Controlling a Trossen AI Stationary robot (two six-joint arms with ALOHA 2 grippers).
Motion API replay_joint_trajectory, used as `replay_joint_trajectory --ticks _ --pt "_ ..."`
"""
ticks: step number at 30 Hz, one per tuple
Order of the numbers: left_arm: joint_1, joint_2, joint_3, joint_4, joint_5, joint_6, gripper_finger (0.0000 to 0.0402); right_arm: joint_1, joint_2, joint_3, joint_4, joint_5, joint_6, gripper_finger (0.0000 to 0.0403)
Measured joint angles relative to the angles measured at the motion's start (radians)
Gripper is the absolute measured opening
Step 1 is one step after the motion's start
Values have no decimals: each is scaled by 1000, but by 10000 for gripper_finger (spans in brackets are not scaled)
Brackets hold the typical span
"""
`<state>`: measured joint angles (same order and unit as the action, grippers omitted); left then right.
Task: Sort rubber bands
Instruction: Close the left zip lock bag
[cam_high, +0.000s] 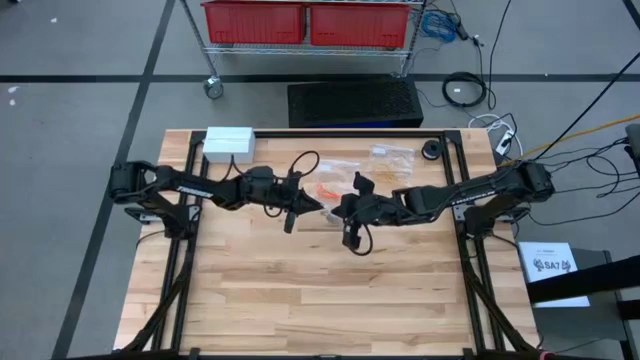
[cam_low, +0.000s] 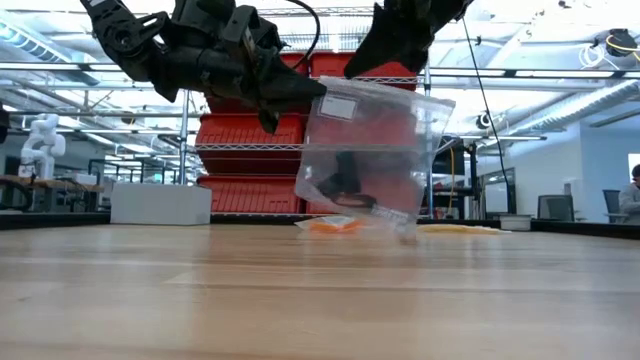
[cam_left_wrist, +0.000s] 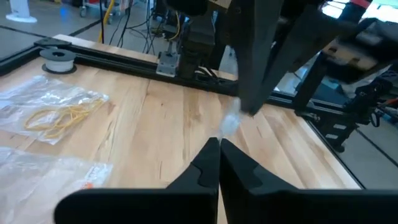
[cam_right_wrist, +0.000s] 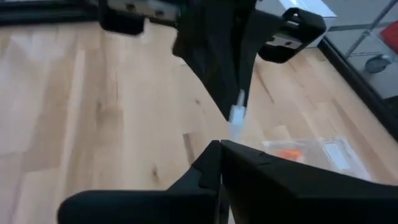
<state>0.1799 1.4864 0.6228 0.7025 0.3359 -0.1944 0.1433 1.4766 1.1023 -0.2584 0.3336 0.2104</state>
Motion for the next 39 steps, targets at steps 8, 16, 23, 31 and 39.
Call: replay_joint_trajectory --ticks 8,16,23,31,39 --pt "-12 0 0 -2 -1 13 2 -65 -15 0 1 -74 63 89" --pt "-21 0 0 -4 0 27 1 -146 -9 0 57 -246 6 159" --pt "-22 0 0 -4 0 28 1 -164 0 0 61 -296 -12 146" --pt "-21 0 0 -4 -8 44 0 -164 43 0 67 -313 -35 110" --pt "-21 0 0 -4 -13 43 0 -164 43 0 71 -308 -48 31"
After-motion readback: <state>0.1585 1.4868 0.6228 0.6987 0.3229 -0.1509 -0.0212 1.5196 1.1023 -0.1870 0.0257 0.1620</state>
